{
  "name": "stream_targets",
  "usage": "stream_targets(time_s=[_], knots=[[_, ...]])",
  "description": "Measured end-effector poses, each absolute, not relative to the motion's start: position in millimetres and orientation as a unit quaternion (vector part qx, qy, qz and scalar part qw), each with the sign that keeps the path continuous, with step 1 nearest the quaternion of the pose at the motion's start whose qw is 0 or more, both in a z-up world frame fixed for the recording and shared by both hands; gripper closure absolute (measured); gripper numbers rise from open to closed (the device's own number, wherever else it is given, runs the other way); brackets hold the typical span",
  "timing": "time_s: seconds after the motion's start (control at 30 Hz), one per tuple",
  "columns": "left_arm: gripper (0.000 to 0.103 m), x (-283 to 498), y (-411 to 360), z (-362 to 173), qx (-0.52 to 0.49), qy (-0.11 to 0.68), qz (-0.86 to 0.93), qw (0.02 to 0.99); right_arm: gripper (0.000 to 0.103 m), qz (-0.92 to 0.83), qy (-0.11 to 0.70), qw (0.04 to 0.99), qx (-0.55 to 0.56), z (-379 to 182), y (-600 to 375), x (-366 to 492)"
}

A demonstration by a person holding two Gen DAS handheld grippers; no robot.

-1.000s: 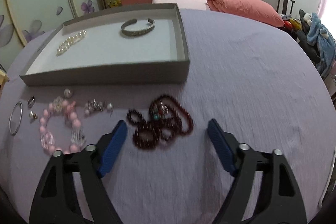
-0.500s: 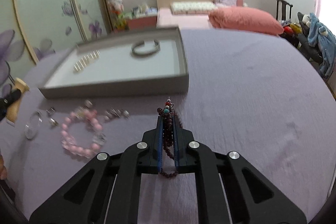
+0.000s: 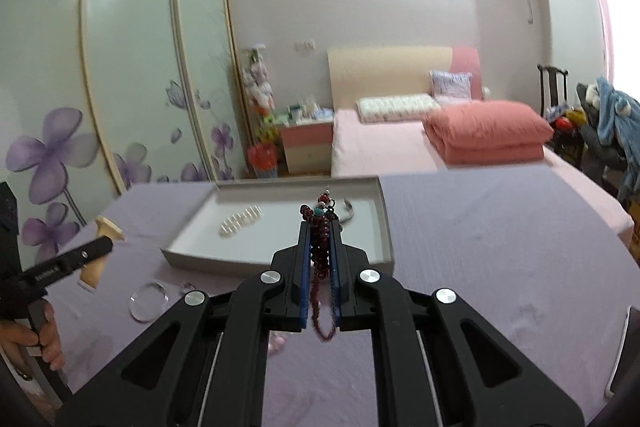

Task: Organize jewelry
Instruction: 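Carry the watch and red beads over the grey tray with both tools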

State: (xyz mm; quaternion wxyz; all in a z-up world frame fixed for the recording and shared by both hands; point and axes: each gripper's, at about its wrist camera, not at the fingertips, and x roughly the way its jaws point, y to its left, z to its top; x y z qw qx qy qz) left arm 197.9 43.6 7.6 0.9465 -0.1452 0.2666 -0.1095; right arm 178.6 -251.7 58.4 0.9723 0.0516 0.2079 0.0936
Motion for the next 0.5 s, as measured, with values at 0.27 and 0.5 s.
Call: stream_targets(time_s=[0.27, 0.5], knots=[[0.064, 191.2, 39.9, 15.6, -0.136, 0.256, -0.116, 0.95, 0.094, 0.106, 0.189, 0.975, 0.052, 65.0, -247.4, 175.1], [0.064, 189.9, 39.9, 17.7, -0.132, 0.251, -0.116, 0.952, 0.094, 0.107, 0.18, 0.976, 0.053, 68.2, -248.4, 175.7]])
